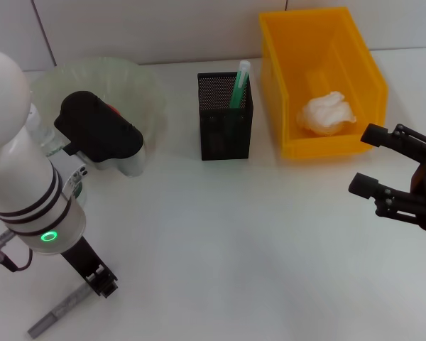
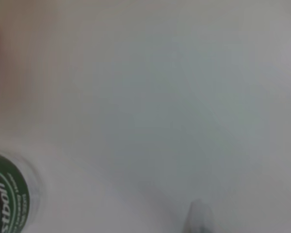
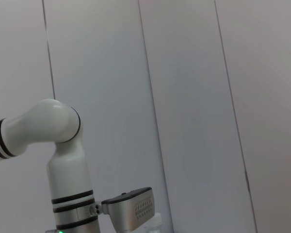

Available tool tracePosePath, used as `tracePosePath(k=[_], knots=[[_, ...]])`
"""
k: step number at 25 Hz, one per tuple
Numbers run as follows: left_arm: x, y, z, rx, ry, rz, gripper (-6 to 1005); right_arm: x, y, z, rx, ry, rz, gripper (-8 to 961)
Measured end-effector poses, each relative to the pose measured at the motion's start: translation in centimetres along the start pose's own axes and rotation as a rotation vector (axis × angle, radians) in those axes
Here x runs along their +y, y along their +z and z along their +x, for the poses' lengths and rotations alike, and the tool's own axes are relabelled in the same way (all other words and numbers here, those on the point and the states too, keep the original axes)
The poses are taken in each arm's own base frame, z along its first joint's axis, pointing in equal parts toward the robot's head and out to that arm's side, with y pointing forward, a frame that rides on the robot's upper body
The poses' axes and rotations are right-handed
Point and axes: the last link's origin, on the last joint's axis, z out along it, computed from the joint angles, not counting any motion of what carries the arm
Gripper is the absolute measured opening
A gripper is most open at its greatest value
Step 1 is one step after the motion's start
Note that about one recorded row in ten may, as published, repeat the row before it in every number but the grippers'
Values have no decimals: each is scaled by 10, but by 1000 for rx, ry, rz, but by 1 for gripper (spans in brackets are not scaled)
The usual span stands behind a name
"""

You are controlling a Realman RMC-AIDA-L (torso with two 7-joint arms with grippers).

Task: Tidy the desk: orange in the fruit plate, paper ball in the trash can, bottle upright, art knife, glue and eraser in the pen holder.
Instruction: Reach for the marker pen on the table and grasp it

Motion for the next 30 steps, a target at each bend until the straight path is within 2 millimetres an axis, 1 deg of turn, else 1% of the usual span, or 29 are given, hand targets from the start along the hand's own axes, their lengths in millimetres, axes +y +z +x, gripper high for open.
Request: tracePosePath(k=[6,11,22,30], knots=[[-1,0,0,-1,-3,4,353,1,-1,0,-1,1,0,832],[-1,0,0,-2,-2,5,300,1,-1,0,-3,2,-4,832],[-2,4,-1,-22,-2,1,288,1,-1,-1,-6,4,-6,832],[-3,3,1,-21,1,4,279,1,-1,-1,-6,4,-6,832]])
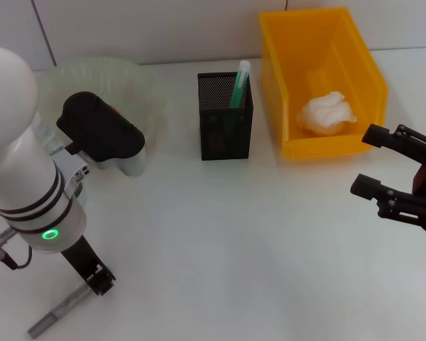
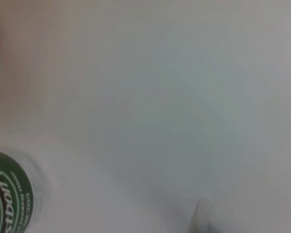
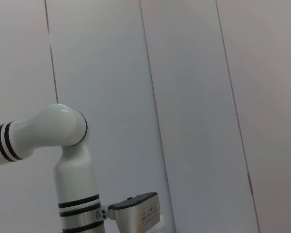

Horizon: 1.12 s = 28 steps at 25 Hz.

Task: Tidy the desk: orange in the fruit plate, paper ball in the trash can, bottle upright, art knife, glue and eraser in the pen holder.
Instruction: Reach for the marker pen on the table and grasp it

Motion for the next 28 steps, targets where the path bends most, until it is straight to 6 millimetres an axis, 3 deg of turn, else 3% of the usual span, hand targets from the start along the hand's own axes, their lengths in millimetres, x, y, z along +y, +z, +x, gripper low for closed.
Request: tracePosePath(k=[24,28], knots=[[-2,2,2,-9,-8,0,257,-1,-1,-1,-5,-3,10,832],[-3,2,3,-7,-14,-1,203,-1,-2,-1,-6,-3,11,832]])
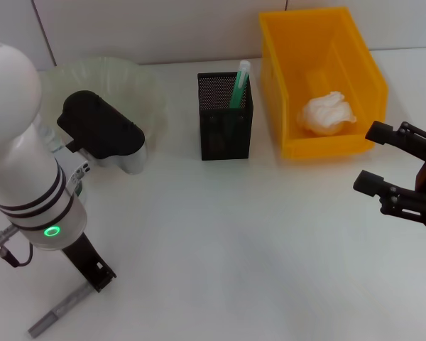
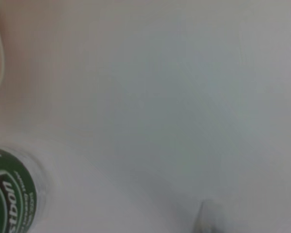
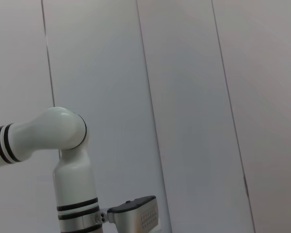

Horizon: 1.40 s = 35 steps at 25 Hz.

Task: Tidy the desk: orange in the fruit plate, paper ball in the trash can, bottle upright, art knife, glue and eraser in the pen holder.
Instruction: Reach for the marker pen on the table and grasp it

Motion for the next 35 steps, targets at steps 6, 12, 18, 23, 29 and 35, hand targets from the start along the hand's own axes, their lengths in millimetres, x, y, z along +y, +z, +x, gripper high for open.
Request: tracePosePath(k=[6,12,18,23,29,35], knots=[[-1,-2,3,11,-5,3,177,0,0,0,-1,0,2,832],[-3,-3,4,17,-12,3,161,-1,-1,-1,-4,-3,10,832],[-2,-3,4,14,-8,3,145,-1,-1,-1,-4,-3,10,832],[-1,-2,3,12,-6,0,139,-1,-1,-1,-4,-3,10,832],[-2,-3,5,24,-8,0,135,-1,-1,-1,-4,-3,10,832],[-2,-5,8,48,-7,7,134,-1,-1,-1,-4,-3,10,832]])
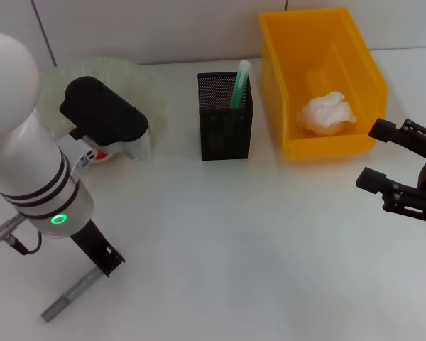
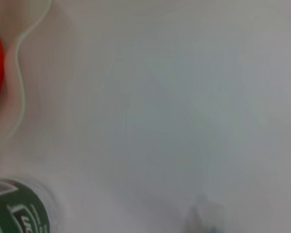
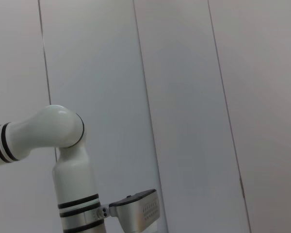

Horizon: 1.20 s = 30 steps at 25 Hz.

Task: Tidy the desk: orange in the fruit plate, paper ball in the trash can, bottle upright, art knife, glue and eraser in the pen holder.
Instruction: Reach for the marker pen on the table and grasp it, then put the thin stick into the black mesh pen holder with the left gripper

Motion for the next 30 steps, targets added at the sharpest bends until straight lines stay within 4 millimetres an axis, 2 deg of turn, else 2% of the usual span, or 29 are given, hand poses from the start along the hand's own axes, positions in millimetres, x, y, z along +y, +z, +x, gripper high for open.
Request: tracePosePath(k=[30], knots=[[-1,-18,41,208,-3,-2,130,1,-1,0,-1,2,-1,832]])
